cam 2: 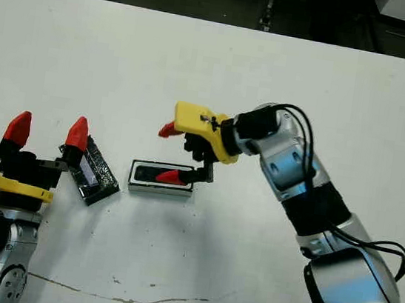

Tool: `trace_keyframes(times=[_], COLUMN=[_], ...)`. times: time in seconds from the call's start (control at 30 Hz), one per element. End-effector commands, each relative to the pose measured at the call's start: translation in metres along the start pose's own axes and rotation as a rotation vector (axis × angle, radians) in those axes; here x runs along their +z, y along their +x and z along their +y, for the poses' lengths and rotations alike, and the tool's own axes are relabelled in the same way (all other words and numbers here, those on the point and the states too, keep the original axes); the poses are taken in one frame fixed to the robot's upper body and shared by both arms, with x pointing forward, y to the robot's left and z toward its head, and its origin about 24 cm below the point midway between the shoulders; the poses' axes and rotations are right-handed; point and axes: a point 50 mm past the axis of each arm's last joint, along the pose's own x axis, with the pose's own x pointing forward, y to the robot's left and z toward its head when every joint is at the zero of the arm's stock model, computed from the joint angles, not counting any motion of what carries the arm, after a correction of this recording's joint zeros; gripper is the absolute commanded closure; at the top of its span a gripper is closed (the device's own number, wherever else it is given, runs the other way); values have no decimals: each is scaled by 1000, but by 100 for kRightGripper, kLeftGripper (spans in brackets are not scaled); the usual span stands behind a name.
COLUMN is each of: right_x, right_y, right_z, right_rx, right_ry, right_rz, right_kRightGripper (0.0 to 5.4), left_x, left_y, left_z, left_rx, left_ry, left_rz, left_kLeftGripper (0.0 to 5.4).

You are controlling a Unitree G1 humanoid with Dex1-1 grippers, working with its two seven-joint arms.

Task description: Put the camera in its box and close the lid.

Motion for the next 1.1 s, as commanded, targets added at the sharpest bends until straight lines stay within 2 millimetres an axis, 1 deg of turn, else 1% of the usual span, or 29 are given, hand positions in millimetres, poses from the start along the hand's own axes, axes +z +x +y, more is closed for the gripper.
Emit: trace_keyframes(times=[0.03,0.1,0.17,0.27,0.4,0.47,0.53,0.6,0.67,0.73,0.87,1.0,1.1], right_x=[-8,-11,-15,-29,-52,-64,-76,-86,-94,-99,-103,-102,-102], right_y=[-16,-28,-40,-57,-72,-75,-74,-71,-68,-65,-62,-61,-60], right_z=[1,3,8,21,45,58,72,86,96,101,105,105,104], right_rx=[-85,-180,-282,-453,-697,-791,-886,-958,-995,-1004,-1016,-1013,-1011], right_ry=[99,179,209,285,435,515,597,685,738,771,822,848,872], right_rz=[-58,-114,-147,-218,-364,-439,-478,-503,-514,-529,-546,-551,-556], right_kRightGripper=[1,1,1,1,42,75,107,137,172,206,269,335,380], left_x=[-2,-2,-1,0,2,5,11,20,32,44,70,94,103], left_y=[-2,-2,-2,-1,2,4,8,16,25,34,57,79,95], left_z=[1,1,1,1,3,4,9,16,24,30,40,42,37], left_rx=[5,5,7,5,-9,-24,-55,-104,-154,-220,-443,-775,-988], left_ry=[4,4,8,6,15,37,82,153,232,294,420,626,762], left_rz=[14,12,13,9,4,-3,-17,-37,-58,-63,7,129,263], left_kLeftGripper=[0,0,0,0,0,0,0,0,0,0,0,0,0])
